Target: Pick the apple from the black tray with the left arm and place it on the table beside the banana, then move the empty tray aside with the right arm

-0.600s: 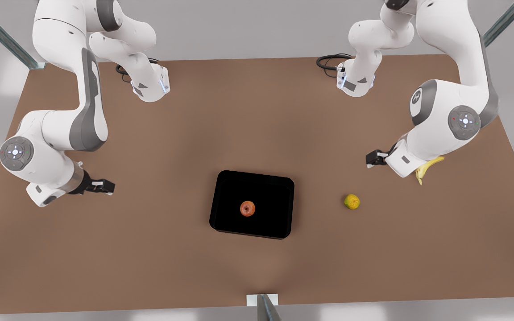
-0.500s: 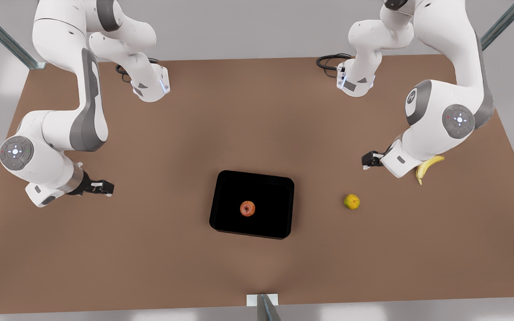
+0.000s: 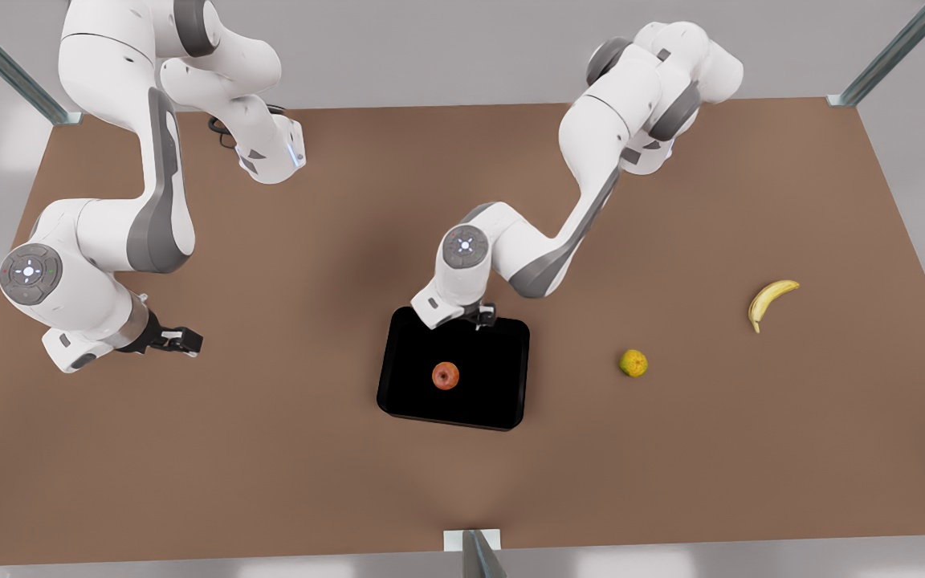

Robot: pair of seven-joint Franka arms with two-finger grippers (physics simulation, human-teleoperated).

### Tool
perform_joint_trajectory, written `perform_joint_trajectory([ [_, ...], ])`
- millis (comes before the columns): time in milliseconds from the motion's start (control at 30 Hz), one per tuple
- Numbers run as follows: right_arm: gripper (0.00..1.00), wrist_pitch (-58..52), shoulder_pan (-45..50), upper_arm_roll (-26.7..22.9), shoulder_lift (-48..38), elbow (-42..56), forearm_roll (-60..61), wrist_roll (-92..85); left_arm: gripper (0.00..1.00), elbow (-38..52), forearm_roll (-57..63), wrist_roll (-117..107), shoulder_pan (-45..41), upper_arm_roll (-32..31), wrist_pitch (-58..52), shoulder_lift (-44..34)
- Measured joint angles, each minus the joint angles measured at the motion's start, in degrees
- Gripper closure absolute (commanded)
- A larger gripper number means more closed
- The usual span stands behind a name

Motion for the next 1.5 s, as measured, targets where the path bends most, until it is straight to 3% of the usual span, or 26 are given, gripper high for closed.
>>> perform_joint_trajectory([
  [400, 0.0, 0.1, 0.0, 0.0, 0.2, 0.0, -0.1, 0.7, 0.0, 4.5, 5.5, -14.6, -2.4, 2.0, 12.1, 10.7],
  [1333, 0.0, 0.1, 0.0, -0.1, 0.5, 0.0, -0.1, 1.2, 0.0, 6.7, 6.4, -20.4, -3.2, 5.3, 26.7, 20.4],
  [1367, 0.0, 0.1, 0.0, -0.1, 0.5, 0.0, -0.1, 1.2, 0.02, 6.7, 6.4, -20.4, -3.3, 5.3, 26.7, 20.4],
  [1400, 0.0, 0.1, -0.1, -0.1, 0.5, 0.0, -0.1, 1.2, 0.13, 6.7, 6.5, -20.4, -3.3, 5.4, 26.7, 20.4],
  [1500, 0.0, 0.1, -0.1, -0.1, 0.5, 0.0, -0.1, 1.2, 0.28, 6.6, 6.5, -20.2, -3.3, 5.4, 26.0, 20.2],
])
